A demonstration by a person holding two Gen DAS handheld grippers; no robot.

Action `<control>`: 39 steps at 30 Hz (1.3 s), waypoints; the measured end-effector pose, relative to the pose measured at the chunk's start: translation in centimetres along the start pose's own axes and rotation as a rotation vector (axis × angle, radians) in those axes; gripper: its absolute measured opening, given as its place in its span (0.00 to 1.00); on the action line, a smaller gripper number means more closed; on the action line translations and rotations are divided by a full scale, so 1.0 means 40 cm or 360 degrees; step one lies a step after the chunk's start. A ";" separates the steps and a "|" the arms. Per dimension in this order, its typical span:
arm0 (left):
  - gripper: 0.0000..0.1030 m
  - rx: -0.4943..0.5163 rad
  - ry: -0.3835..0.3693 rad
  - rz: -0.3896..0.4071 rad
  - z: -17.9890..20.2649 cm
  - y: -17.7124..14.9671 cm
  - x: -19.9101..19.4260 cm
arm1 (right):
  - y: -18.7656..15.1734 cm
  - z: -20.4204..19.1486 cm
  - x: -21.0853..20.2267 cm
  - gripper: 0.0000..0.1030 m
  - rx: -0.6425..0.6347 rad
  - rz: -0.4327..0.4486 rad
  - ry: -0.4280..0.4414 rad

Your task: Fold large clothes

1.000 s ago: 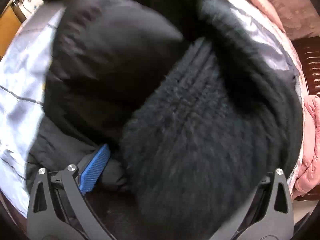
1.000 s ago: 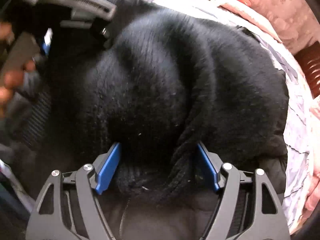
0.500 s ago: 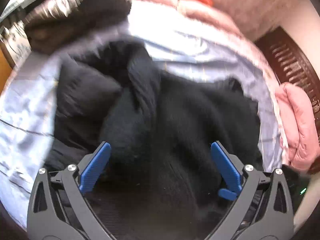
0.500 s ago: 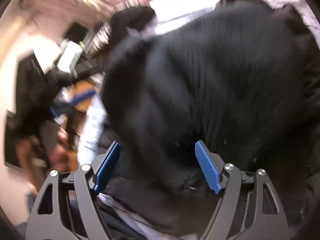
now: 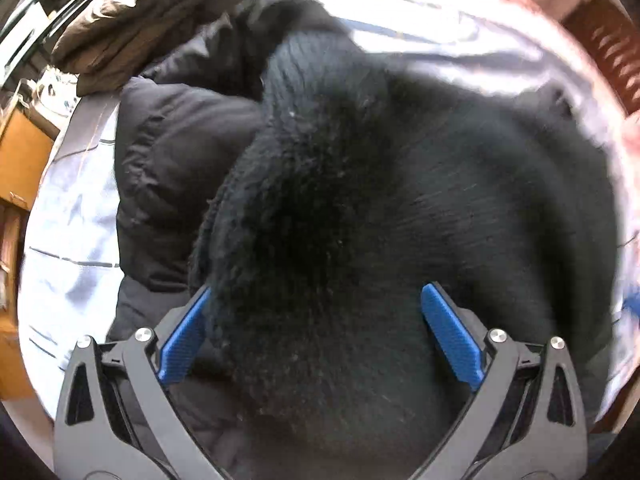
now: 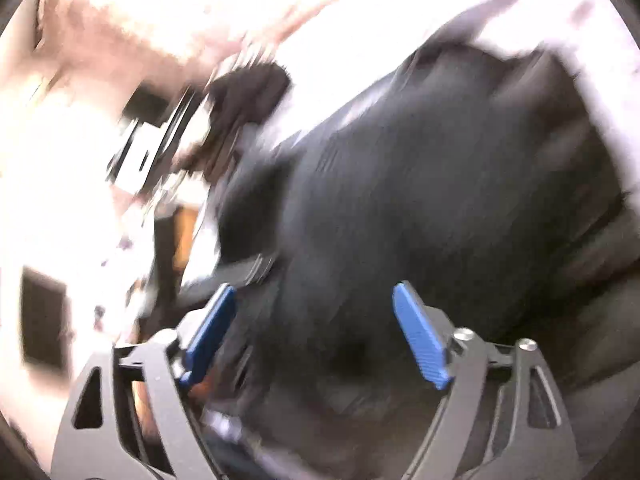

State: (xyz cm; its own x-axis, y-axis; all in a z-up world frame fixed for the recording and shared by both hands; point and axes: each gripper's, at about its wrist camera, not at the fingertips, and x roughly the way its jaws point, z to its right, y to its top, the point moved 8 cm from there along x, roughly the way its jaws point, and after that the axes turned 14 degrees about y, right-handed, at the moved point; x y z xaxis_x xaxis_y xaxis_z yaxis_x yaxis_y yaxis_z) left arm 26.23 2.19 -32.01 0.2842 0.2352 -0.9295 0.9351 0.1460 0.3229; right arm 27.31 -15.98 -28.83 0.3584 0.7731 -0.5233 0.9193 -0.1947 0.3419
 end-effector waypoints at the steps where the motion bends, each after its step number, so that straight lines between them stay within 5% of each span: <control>1: 0.98 -0.0012 -0.0040 0.0038 0.005 0.004 -0.031 | 0.057 0.017 -0.040 0.85 0.0004 0.0100 -0.0087; 5: 0.98 0.0154 -0.0159 0.0254 0.088 -0.005 -0.164 | 0.219 0.099 -0.065 0.85 0.0045 0.0197 -0.0250; 10: 0.98 0.0326 -0.0063 0.0010 0.140 -0.059 -0.045 | 0.304 0.199 0.067 0.85 -0.0003 -0.0019 -0.0623; 12: 0.98 0.0343 -0.0037 -0.0022 0.134 -0.063 -0.011 | 0.290 0.218 0.143 0.84 0.0055 -0.0155 -0.0550; 16: 0.98 0.0257 -0.0157 -0.0127 0.109 -0.059 0.030 | 0.284 0.232 0.218 0.22 0.0206 -0.0218 -0.0390; 19: 0.98 0.0180 -0.0242 -0.0211 0.097 -0.055 0.052 | 0.388 0.234 0.149 0.09 0.0284 0.0139 -0.0210; 21: 0.98 0.0173 -0.0269 -0.0214 0.102 -0.053 0.062 | 0.425 0.283 0.121 0.09 0.0464 0.0244 -0.0106; 24: 0.98 0.0196 -0.0253 -0.0201 0.109 -0.051 0.063 | 0.418 0.333 0.160 0.08 0.0386 0.0167 -0.0327; 27: 0.98 0.0160 -0.0299 -0.0162 0.098 -0.040 0.041 | 0.407 0.360 0.156 0.09 0.0489 0.0195 -0.0286; 28: 0.98 0.0136 -0.0350 -0.0141 0.087 -0.032 0.019 | 0.395 0.356 0.155 0.13 0.0490 0.0164 -0.0293; 31: 0.98 0.0048 -0.0507 -0.0064 0.031 -0.021 -0.053 | 0.363 0.288 0.128 0.63 0.0312 -0.0009 -0.0418; 34: 0.98 -0.0022 -0.0552 -0.0010 -0.007 -0.004 -0.086 | 0.320 0.172 0.015 0.63 -0.0010 0.0042 -0.0519; 36: 0.98 -0.0082 -0.0601 -0.0071 -0.036 -0.007 -0.065 | 0.255 0.092 -0.052 0.63 -0.0140 0.0108 -0.0426; 39: 0.98 -0.0102 -0.0554 -0.0211 -0.049 -0.017 0.007 | 0.094 0.010 -0.028 0.63 -0.0214 -0.0100 -0.0155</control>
State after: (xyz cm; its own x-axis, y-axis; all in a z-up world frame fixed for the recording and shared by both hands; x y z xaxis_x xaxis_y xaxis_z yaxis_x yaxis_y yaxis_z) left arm 25.27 4.06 -32.14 0.2267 -0.1290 -0.9654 0.9567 0.2154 0.1958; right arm 30.45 -17.81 -27.25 0.3207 0.7180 -0.6178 0.9127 -0.0600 0.4041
